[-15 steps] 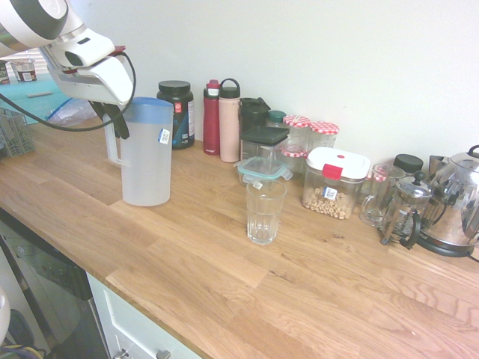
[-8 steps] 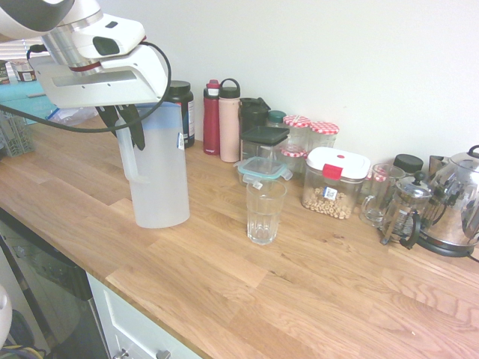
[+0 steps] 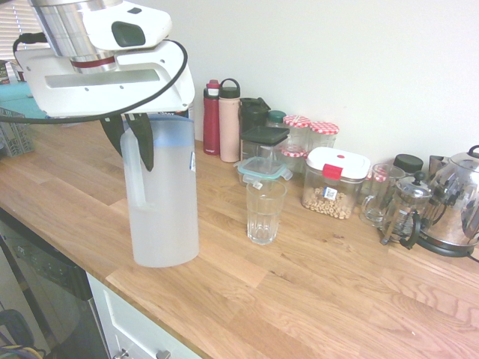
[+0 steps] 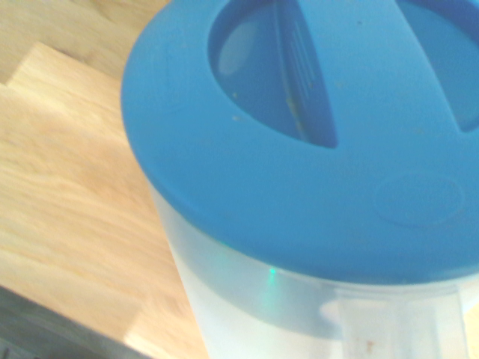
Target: Pour me some water
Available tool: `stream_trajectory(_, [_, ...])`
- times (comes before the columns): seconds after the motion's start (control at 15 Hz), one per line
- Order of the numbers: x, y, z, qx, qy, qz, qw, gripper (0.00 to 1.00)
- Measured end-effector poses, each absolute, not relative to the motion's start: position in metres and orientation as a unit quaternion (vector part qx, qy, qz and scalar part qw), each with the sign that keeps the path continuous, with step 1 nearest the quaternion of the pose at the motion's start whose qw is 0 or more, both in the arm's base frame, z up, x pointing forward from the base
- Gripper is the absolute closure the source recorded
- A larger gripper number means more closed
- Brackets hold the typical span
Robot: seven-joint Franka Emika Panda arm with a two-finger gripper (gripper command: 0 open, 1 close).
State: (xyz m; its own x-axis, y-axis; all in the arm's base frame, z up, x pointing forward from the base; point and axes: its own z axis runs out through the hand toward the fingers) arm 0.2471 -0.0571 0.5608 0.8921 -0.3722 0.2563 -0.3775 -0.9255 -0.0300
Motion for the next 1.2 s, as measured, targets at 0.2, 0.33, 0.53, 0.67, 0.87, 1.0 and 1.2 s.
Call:
stream_trajectory(0.2, [0.24, -0.09, 0.565, 0.974, -0.182, 0.133, 0.007, 1.0])
stream_trajectory(0.33, [0.239, -0.124, 0.563, 0.977, -0.156, 0.145, -0.013, 1.0])
stream_trajectory(0.53, [0.242, -0.172, 0.558, 0.982, -0.113, 0.145, -0.038, 1.0])
stream_trajectory(0.67, [0.248, -0.2, 0.558, 0.985, -0.092, 0.142, -0.033, 1.0])
stream_trajectory(0.87, [0.265, -0.253, 0.556, 0.986, -0.094, 0.136, -0.025, 1.0])
stream_trajectory(1.0, [0.289, -0.278, 0.559, 0.987, -0.107, 0.121, -0.012, 1.0])
stream_trajectory(1.2, [0.332, -0.283, 0.571, 0.99, -0.101, 0.1, 0.019, 1.0])
